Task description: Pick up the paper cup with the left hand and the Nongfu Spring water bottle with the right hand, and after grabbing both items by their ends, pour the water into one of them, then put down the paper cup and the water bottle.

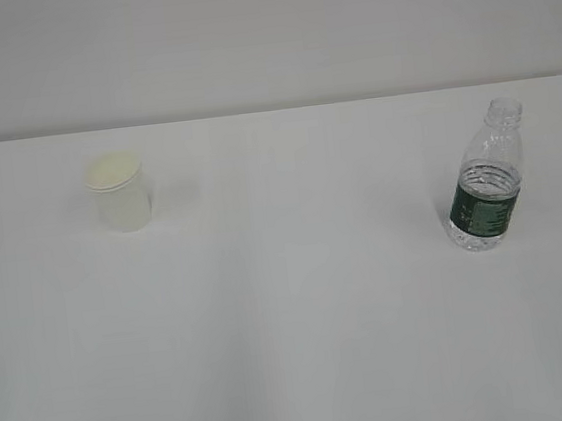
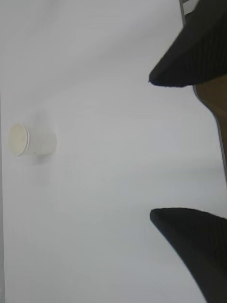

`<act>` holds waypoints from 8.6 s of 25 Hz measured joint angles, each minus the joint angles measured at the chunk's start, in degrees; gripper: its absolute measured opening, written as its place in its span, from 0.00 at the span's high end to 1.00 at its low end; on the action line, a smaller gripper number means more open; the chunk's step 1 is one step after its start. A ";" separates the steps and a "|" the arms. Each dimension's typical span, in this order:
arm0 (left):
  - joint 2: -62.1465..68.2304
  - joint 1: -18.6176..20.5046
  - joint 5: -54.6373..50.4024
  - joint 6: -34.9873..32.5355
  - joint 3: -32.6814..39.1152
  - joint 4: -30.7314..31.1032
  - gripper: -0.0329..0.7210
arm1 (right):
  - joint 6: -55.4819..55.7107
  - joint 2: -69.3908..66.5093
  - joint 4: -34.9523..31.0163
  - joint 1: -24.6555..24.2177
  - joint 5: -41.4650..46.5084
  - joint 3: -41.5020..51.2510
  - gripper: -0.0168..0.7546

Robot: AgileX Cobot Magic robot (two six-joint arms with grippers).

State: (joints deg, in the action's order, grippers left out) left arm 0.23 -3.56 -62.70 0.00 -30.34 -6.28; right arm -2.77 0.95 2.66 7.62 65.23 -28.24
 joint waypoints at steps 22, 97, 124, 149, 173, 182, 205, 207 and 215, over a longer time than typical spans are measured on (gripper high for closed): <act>0.00 0.00 0.00 0.30 0.00 0.00 0.26 | 0.00 0.00 0.00 0.00 -0.78 -0.82 0.22; 62.46 -1.66 52.58 -4.01 -2.82 -0.89 0.28 | -3.96 -46.00 0.27 0.00 -54.16 0.31 0.22; 75.46 -12.45 84.81 -4.01 9.66 -0.53 0.32 | -0.37 -57.10 -1.24 0.00 -73.63 7.50 0.22; 88.96 -10.88 111.69 15.14 18.46 19.86 0.39 | 6.20 -69.43 6.25 3.97 -85.12 10.69 0.22; 96.98 -5.72 126.91 8.95 17.92 23.57 0.41 | 6.30 -88.54 -1.26 3.97 -118.86 20.15 0.22; 105.45 -5.72 127.88 6.38 16.51 23.45 0.41 | 3.98 -90.61 -2.12 3.97 -123.47 20.40 0.22; 105.73 -5.72 128.27 6.13 13.13 17.44 0.12 | -0.37 -100.03 -5.85 3.97 -129.96 20.15 0.22; 105.73 -5.72 128.27 6.13 13.13 17.44 0.12 | -0.37 -102.08 -5.84 3.97 -130.47 19.86 0.22; 105.73 -5.72 128.27 5.92 13.13 16.76 0.14 | -0.16 -104.88 -5.84 3.97 -130.69 18.89 0.22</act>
State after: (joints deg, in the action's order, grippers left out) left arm 105.96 -9.28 65.58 5.92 -17.21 10.47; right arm -2.93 -103.93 -3.19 11.60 -65.47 -9.35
